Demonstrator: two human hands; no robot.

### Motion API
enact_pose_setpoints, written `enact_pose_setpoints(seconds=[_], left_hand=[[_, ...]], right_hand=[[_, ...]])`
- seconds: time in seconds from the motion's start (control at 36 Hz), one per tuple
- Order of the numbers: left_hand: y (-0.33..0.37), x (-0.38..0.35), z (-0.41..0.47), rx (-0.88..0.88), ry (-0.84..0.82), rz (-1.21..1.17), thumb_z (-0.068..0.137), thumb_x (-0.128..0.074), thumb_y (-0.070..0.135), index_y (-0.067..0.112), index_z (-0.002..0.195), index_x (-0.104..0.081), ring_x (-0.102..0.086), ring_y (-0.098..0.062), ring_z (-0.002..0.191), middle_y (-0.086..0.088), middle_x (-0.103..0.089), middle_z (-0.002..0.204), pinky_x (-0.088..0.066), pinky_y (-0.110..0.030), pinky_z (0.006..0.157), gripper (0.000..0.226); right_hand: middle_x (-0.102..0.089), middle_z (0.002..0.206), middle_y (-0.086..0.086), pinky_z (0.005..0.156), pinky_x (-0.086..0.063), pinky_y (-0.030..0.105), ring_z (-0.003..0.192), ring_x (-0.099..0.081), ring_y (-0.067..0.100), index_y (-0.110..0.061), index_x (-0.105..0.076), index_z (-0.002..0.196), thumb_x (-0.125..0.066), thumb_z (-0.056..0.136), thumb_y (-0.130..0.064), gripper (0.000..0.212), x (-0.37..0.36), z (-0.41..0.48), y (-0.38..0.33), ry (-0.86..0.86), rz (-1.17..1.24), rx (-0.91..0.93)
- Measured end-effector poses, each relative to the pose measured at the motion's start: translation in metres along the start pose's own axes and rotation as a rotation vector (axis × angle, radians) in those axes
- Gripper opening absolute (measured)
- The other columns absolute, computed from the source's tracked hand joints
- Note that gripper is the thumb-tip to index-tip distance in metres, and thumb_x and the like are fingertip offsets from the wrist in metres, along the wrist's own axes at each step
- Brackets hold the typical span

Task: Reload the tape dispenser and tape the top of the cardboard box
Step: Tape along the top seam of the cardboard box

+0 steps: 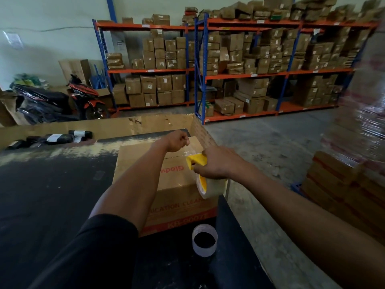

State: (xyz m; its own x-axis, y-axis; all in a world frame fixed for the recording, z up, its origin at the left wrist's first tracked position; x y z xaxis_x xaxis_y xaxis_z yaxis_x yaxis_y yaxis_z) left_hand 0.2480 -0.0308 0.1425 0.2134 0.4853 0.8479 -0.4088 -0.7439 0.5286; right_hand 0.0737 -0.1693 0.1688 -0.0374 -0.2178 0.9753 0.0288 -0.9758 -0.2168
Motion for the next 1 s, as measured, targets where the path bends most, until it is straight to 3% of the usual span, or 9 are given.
enact_pose_setpoints(seconds=[0.11, 0.28, 0.5, 0.58, 0.67, 0.72, 0.89, 1.0], left_hand=[[-0.013, -0.012, 0.01, -0.002, 0.049, -0.008, 0.1, -0.05, 0.011, 0.005, 0.102, -0.069, -0.056, -0.021, 0.089, -0.008, -0.063, 0.096, -0.04, -0.031, 0.079, 0.02], [-0.026, -0.021, 0.022, -0.067, 0.04, 0.035, 0.099, -0.051, 0.012, 0.003, 0.103, -0.066, -0.062, -0.031, 0.101, -0.016, -0.068, 0.11, -0.048, -0.043, 0.09, 0.018], [-0.034, -0.033, 0.033, -0.079, 0.077, 0.096, 0.099, -0.048, 0.012, 0.005, 0.104, -0.062, -0.055, -0.021, 0.087, -0.007, -0.063, 0.1, -0.04, -0.032, 0.076, 0.016], [-0.036, -0.034, 0.035, -0.064, 0.074, 0.098, 0.1, -0.05, 0.016, 0.007, 0.103, -0.062, -0.057, -0.024, 0.087, -0.011, -0.066, 0.102, -0.045, -0.038, 0.078, 0.015], [-0.037, -0.035, 0.036, -0.057, 0.05, 0.116, 0.099, -0.053, 0.019, 0.005, 0.102, -0.063, -0.061, -0.028, 0.09, -0.012, -0.068, 0.101, -0.047, -0.04, 0.08, 0.017], [-0.039, -0.035, 0.035, -0.057, 0.041, 0.134, 0.098, -0.052, 0.018, 0.004, 0.1, -0.062, -0.059, -0.026, 0.088, -0.012, -0.069, 0.102, -0.045, -0.038, 0.078, 0.017], [-0.038, -0.036, 0.034, -0.033, 0.039, 0.136, 0.095, -0.051, 0.015, 0.007, 0.096, -0.059, -0.055, -0.023, 0.084, -0.012, -0.068, 0.101, -0.042, -0.034, 0.073, 0.011], [-0.038, -0.034, 0.035, 0.008, 0.075, 0.118, 0.092, -0.062, 0.023, 0.015, 0.092, -0.053, -0.053, -0.022, 0.086, -0.01, -0.06, 0.101, -0.042, -0.035, 0.073, 0.012]], right_hand=[[-0.062, 0.096, 0.003, 0.068, -0.044, 0.035, 0.089, -0.059, 0.023, -0.017, -0.066, 0.113, -0.063, 0.081, -0.062, 0.055, 0.001, 0.017, -0.002, -0.053, -0.002, -0.033], [-0.061, 0.081, -0.001, 0.066, -0.045, 0.034, 0.081, -0.061, 0.02, -0.02, -0.059, 0.082, -0.064, 0.081, -0.06, 0.04, -0.005, 0.042, -0.002, -0.126, 0.001, -0.065], [-0.058, 0.081, 0.001, 0.07, -0.056, 0.034, 0.083, -0.064, 0.022, -0.016, -0.062, 0.095, -0.064, 0.081, -0.06, 0.046, 0.003, 0.062, -0.011, -0.22, -0.075, -0.094], [-0.059, 0.083, 0.003, 0.063, -0.053, 0.032, 0.074, -0.062, 0.02, -0.015, -0.06, 0.097, -0.067, 0.084, -0.056, 0.044, 0.007, 0.066, -0.013, -0.24, -0.075, -0.11], [-0.066, 0.094, 0.009, 0.062, -0.057, 0.032, 0.077, -0.068, 0.024, -0.013, -0.058, 0.101, -0.067, 0.085, -0.051, 0.043, 0.012, 0.067, -0.015, -0.288, -0.075, -0.13], [-0.065, 0.09, 0.008, 0.058, -0.057, 0.031, 0.073, -0.069, 0.024, -0.012, -0.058, 0.098, -0.068, 0.085, -0.05, 0.042, 0.013, 0.07, -0.017, -0.314, -0.071, -0.14], [-0.058, 0.085, 0.008, 0.062, -0.06, 0.035, 0.074, -0.068, 0.025, -0.011, -0.053, 0.102, -0.071, 0.085, -0.051, 0.046, 0.017, 0.077, -0.019, -0.375, -0.071, -0.161], [-0.06, 0.09, 0.01, 0.061, -0.059, 0.035, 0.077, -0.07, 0.026, -0.011, -0.051, 0.102, -0.07, 0.087, -0.05, 0.046, 0.019, 0.08, -0.021, -0.415, -0.047, -0.185]])
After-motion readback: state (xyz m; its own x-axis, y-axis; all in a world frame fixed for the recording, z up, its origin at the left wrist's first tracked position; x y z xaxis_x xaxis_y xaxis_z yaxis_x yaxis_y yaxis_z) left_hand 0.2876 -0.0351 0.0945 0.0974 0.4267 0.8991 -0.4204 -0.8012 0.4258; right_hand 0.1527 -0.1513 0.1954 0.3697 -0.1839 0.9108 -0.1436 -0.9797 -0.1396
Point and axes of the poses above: each hand's wrist, its own z-axis towards the middle knuckle, its own x-axis out of the back of the hand, y = z × x, the point moved 1 cm from there along z, towards the middle knuckle
